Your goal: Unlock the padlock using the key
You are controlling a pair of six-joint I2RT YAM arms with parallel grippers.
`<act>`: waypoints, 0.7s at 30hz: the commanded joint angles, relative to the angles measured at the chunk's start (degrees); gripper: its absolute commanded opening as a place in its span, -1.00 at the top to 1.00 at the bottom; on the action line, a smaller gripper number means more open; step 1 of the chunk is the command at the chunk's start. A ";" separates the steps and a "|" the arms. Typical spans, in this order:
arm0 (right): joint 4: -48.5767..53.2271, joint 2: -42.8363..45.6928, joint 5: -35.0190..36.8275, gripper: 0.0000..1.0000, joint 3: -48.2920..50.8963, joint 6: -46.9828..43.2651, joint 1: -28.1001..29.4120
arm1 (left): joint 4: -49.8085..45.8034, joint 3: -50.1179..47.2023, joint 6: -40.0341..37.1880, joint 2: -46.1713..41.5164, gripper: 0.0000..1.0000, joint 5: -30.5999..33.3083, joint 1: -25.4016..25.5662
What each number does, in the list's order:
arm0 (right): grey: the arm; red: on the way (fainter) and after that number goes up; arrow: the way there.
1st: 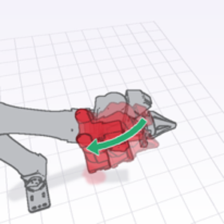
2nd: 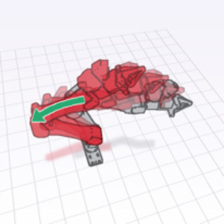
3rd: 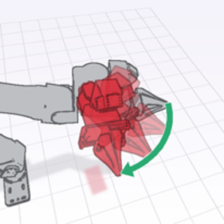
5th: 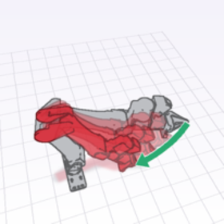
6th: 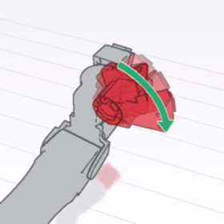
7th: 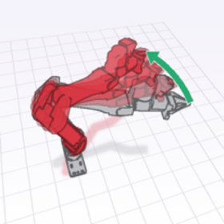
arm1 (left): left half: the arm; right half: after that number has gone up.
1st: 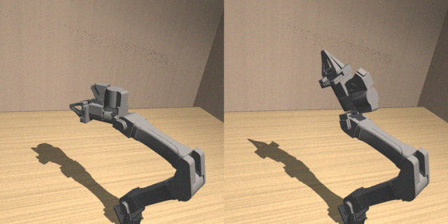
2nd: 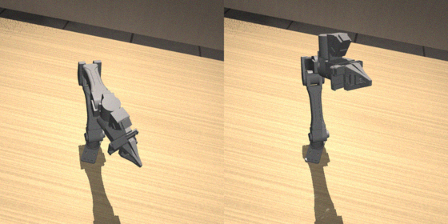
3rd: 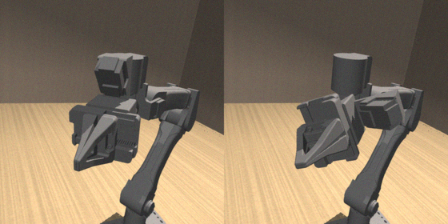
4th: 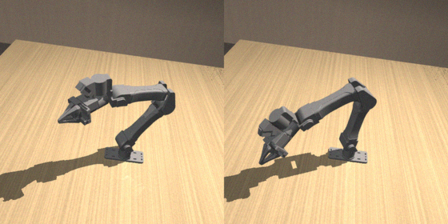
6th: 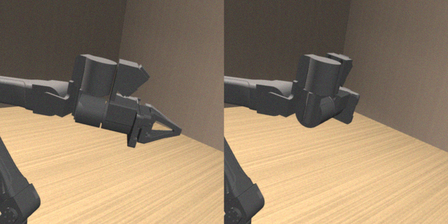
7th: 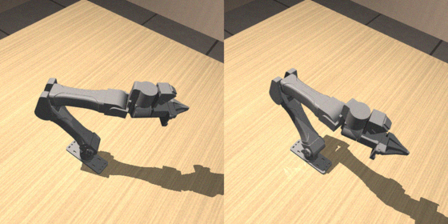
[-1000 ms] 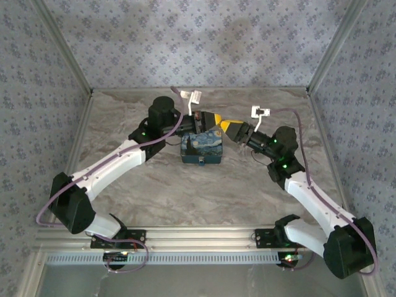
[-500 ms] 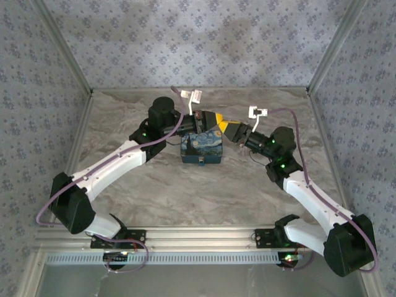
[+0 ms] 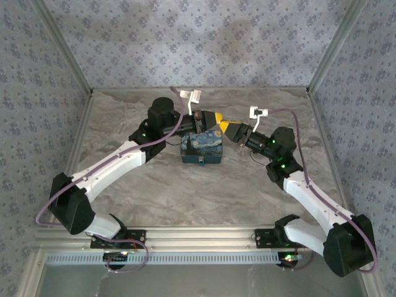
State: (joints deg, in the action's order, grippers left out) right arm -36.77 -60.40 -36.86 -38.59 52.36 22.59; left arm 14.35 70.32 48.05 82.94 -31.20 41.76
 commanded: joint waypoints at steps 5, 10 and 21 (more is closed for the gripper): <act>-1.09 0.64 -0.48 0.73 0.06 -0.06 -0.14 | 3.02 -0.34 0.46 -2.35 1.00 0.35 0.25; -2.34 0.64 -0.62 1.00 0.18 0.29 -0.21 | 4.06 -0.88 0.99 -2.54 1.00 0.84 0.23; -2.48 2.03 -0.05 1.00 0.73 0.54 -1.47 | 3.04 -1.94 0.46 -3.88 1.00 1.43 -0.19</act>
State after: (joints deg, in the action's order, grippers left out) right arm -38.00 -60.03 -37.52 -38.28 52.97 22.26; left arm 15.62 68.77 48.71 82.11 -29.93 41.69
